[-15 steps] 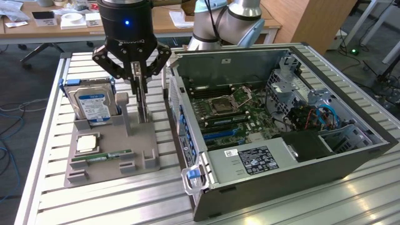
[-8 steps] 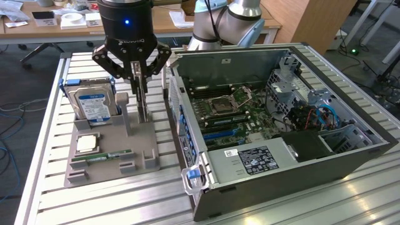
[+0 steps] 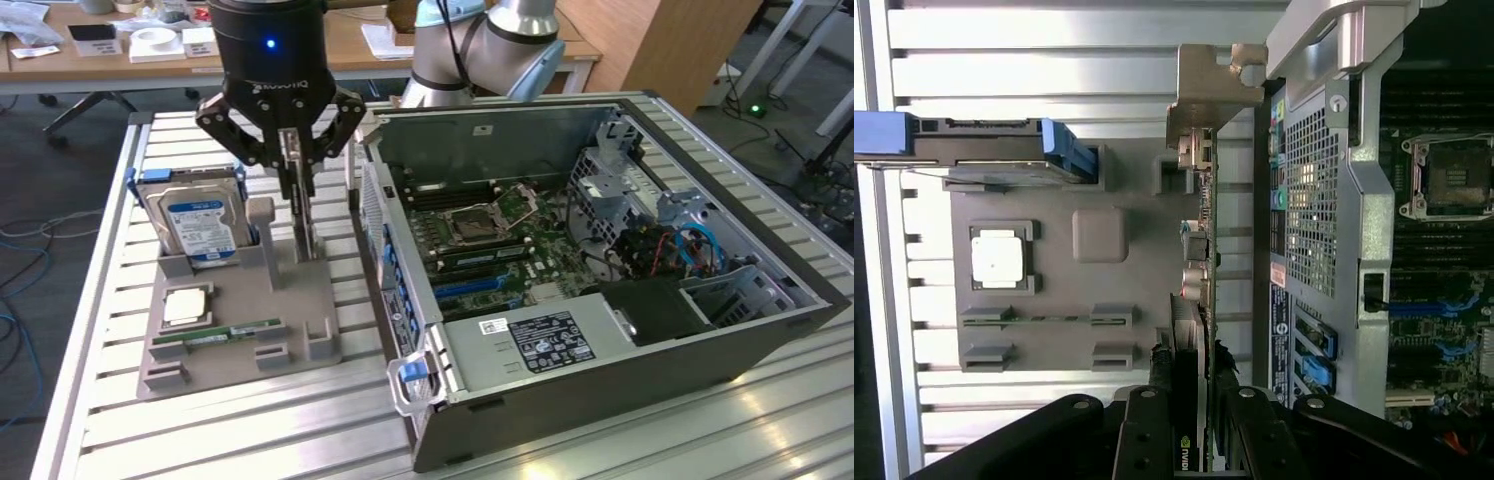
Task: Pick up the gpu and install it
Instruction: 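Pick up the gpu and move the gpu toward the slot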
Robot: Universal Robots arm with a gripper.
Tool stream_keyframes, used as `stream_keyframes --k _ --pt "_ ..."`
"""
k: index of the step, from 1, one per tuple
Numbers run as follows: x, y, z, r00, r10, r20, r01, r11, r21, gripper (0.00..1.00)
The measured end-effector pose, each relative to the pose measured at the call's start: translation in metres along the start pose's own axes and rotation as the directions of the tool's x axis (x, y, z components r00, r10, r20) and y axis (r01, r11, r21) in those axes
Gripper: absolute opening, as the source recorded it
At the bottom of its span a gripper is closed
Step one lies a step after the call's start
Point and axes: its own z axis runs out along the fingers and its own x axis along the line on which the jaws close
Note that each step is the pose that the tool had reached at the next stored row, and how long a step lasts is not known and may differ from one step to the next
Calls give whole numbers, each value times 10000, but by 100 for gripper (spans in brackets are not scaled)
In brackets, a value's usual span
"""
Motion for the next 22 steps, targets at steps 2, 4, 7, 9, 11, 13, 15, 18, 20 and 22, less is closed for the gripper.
stream_keyframes --k 2,4,7,9,11,13,15,18,20,22 --pt "0 0 -20 10000 0 0 0 10000 0 26" --pt "-1 -1 -42 10000 0 1 0 10000 0 26" --pt "-2 -1 -76 10000 1 1 -1 10000 -1 26" --pt "-3 -1 -102 10000 1 0 -1 10000 0 26" --pt "-4 -2 -131 10000 1 1 -1 10000 -1 26" --pt "-4 -2 -156 10000 0 0 0 10000 0 26" --pt "-4 -2 -162 10000 1 2 -1 10000 -2 26" --pt "-5 -2 -163 10000 1 1 -1 10000 -1 26" --pt "-4 -2 -163 10000 1 1 -1 10000 -1 26" --pt "-5 -2 -164 10000 0 1 0 10000 0 26"
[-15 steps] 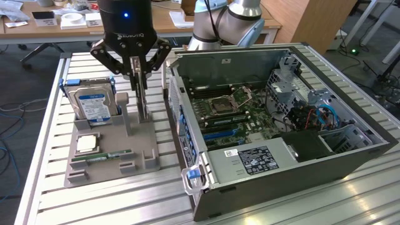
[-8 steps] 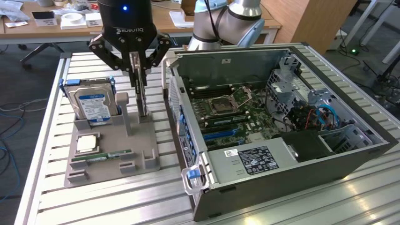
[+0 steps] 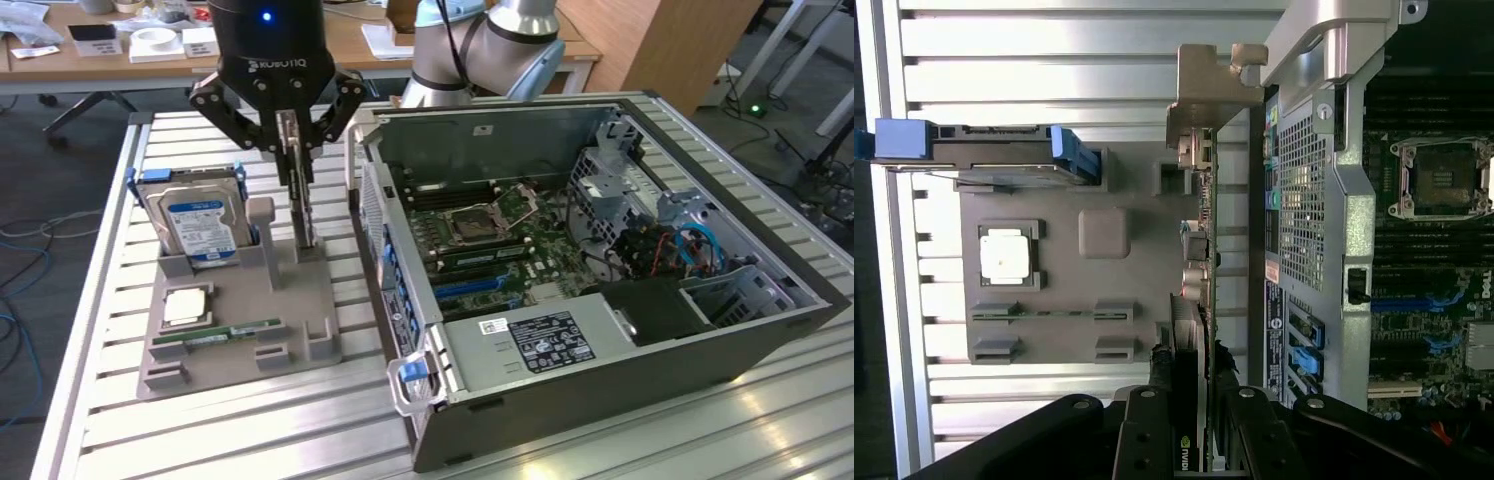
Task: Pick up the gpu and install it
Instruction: 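Pick up the gpu and move the gpu toward the slot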
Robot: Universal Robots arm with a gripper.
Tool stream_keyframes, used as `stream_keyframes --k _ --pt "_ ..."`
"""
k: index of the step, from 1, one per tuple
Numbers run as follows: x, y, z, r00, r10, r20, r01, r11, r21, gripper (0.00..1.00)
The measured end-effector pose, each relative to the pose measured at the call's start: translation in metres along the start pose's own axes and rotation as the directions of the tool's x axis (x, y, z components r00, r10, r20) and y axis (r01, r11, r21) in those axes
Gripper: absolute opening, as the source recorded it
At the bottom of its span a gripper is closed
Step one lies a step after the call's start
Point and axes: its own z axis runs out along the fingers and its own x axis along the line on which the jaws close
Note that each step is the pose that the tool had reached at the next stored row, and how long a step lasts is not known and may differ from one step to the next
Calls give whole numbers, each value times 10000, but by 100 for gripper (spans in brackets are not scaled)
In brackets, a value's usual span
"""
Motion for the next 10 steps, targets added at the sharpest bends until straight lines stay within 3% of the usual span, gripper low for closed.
stream_keyframes --k 5,10 --pt "0 0 0 10000 0 0 0 10000 0 26" --pt "-2 -1 -64 10000 0 0 0 10000 0 26"
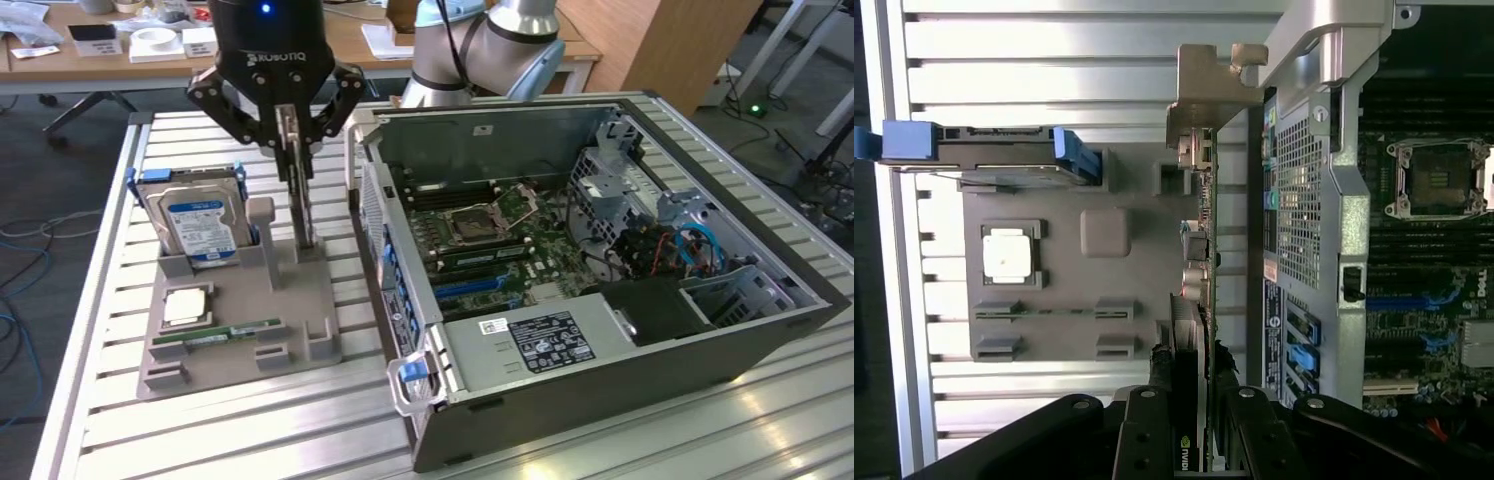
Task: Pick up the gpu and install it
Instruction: 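Pick up the gpu and move the gpu toward the slot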
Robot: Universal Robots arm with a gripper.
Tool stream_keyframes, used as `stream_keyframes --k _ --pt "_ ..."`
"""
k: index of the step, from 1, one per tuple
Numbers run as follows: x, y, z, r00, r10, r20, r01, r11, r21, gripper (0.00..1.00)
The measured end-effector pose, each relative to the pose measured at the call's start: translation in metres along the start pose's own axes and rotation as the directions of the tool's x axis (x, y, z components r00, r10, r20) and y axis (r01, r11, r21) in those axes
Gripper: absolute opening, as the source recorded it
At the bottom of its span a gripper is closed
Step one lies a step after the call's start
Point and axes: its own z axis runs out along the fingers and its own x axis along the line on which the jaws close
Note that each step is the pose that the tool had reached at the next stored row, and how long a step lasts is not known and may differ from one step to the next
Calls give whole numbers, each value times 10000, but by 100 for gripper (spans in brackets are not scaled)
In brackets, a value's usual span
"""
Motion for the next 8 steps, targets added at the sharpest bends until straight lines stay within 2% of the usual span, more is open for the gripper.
stream_keyframes --k 5,8 --pt "-3 -1 -108 10000 0 0 0 10000 0 26" --pt "-4 -2 -132 10000 0 1 0 10000 -1 26"
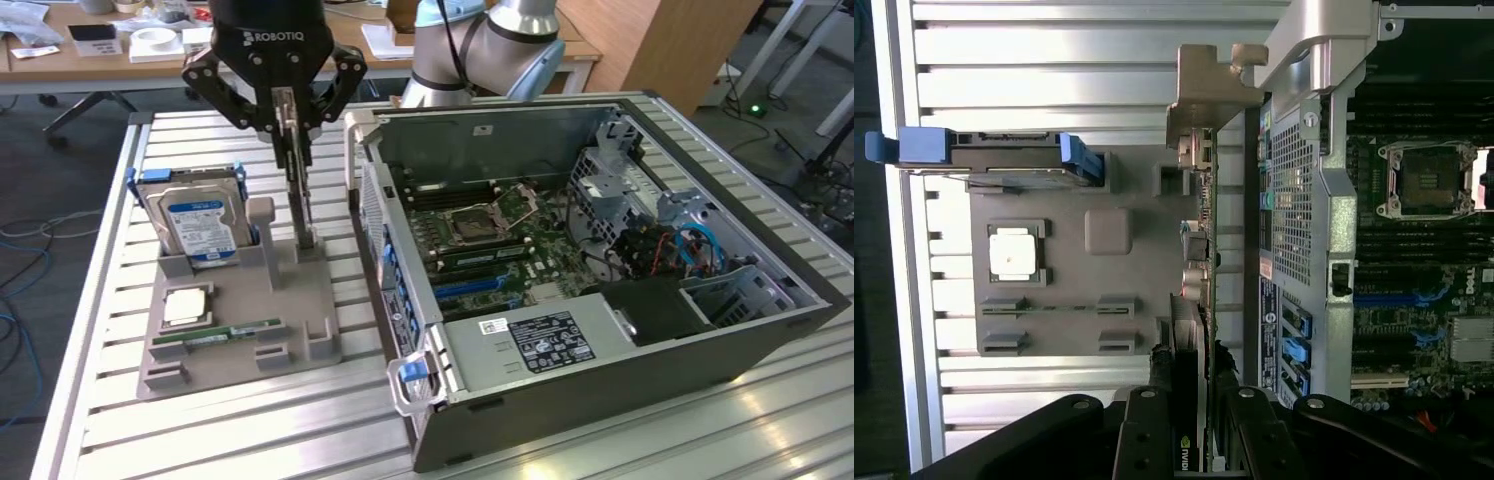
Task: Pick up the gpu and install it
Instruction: 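Pick up the gpu and move the gpu toward the slot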
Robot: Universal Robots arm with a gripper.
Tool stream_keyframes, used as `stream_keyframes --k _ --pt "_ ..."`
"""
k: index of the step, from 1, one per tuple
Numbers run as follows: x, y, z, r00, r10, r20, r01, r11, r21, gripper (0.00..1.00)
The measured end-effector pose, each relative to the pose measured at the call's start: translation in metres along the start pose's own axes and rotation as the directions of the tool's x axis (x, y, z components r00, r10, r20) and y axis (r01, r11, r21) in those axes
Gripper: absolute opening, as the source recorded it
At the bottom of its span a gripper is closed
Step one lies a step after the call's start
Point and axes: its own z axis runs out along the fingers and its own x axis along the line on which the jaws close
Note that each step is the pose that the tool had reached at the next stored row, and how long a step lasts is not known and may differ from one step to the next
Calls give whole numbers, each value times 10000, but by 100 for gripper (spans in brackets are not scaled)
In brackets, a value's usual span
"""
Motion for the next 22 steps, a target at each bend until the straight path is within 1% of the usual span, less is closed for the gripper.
stream_keyframes --k 8,12,18,22 --pt "-1 0 -1 10000 0 -2 0 10000 2 26" --pt "-18 1 -1 10000 -1 -2 1 10000 1 26" --pt "-78 3 1 10000 0 -2 0 10000 2 26" --pt "-145 6 3 10000 0 -1 0 10000 1 26"
